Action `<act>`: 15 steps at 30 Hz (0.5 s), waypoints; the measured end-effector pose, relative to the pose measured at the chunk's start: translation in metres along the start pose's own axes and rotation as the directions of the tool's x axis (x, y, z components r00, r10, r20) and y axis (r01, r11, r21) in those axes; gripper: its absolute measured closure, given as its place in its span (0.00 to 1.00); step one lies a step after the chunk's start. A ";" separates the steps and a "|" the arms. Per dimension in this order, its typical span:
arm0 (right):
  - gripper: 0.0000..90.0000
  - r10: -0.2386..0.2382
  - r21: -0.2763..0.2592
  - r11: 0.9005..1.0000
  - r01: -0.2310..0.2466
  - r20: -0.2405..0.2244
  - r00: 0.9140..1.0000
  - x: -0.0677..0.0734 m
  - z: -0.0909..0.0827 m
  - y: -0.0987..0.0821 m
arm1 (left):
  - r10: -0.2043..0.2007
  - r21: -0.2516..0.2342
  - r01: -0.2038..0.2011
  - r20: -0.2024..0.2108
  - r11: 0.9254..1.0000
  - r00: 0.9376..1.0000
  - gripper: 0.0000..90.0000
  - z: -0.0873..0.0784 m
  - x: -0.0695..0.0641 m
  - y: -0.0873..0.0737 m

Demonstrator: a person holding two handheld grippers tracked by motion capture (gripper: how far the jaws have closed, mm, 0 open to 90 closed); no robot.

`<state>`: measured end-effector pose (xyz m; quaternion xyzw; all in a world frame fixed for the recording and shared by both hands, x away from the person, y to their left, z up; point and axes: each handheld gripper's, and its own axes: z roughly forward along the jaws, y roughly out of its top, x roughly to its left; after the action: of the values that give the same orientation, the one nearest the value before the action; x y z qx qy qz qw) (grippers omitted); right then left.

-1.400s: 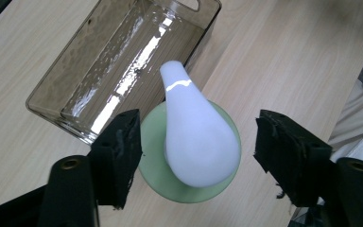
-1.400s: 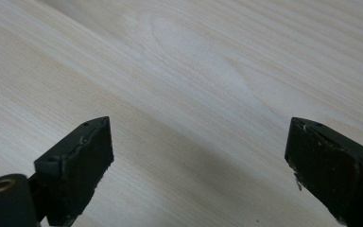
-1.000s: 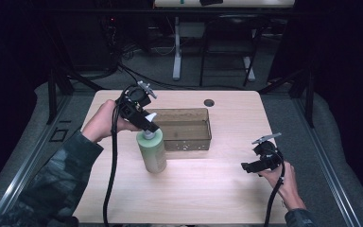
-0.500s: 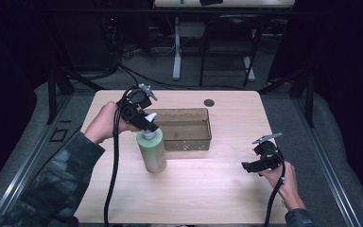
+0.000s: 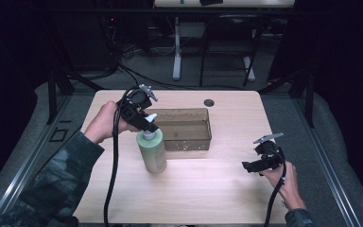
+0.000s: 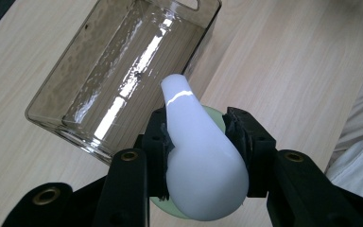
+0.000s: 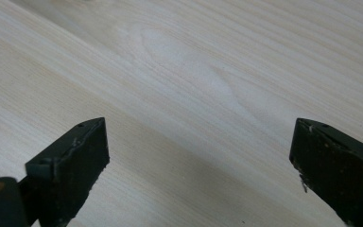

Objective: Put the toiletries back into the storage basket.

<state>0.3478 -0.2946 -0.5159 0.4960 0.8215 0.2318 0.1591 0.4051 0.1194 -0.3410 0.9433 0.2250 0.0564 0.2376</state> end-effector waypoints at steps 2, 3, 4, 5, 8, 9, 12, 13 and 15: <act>0.03 0.003 -0.002 1.000 -0.003 -0.003 1.000 0.000 0.000 0.000 | 0.003 0.000 -0.003 -0.001 1.000 1.000 0.69 -0.001 0.000 0.000; 0.01 0.005 -0.001 1.000 -0.005 -0.006 1.000 0.000 0.000 0.000 | 0.004 -0.004 -0.004 -0.001 1.000 1.000 0.69 -0.003 0.000 0.000; 0.00 0.008 0.000 1.000 -0.008 -0.007 1.000 0.000 0.001 0.000 | 0.003 -0.006 -0.003 -0.001 1.000 1.000 0.69 -0.004 0.000 0.000; 0.00 0.009 0.000 1.000 -0.009 -0.008 1.000 0.000 0.001 0.000 | 0.006 -0.006 -0.006 -0.002 1.000 1.000 0.69 -0.006 0.000 0.001; 0.00 0.010 0.003 1.000 -0.010 -0.013 1.000 0.000 0.001 0.000 | 0.012 -0.009 -0.012 -0.005 1.000 1.000 0.69 -0.008 0.000 0.002; 0.00 0.010 0.004 1.000 -0.010 -0.014 1.000 0.000 0.002 0.000 | 0.011 -0.009 -0.011 -0.004 1.000 1.000 0.69 -0.009 -0.001 0.002; 0.00 0.006 0.007 1.000 -0.006 -0.015 1.000 -0.001 0.002 -0.001 | 0.017 -0.011 -0.017 0.000 1.000 1.000 0.69 -0.012 -0.001 0.003; 0.00 0.007 0.008 1.000 -0.007 -0.014 1.000 -0.001 0.002 -0.001 | 0.018 -0.010 -0.018 0.000 1.000 1.000 0.69 -0.012 -0.001 0.003; 0.00 0.003 0.009 1.000 -0.002 -0.012 1.000 -0.001 0.002 -0.001 | 0.017 -0.015 -0.017 0.004 1.000 1.000 0.69 -0.013 -0.001 0.003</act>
<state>0.3485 -0.2952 -0.5186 0.4964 0.8228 0.2314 0.1518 0.4025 0.1223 -0.3278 0.9435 0.2161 0.0579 0.2445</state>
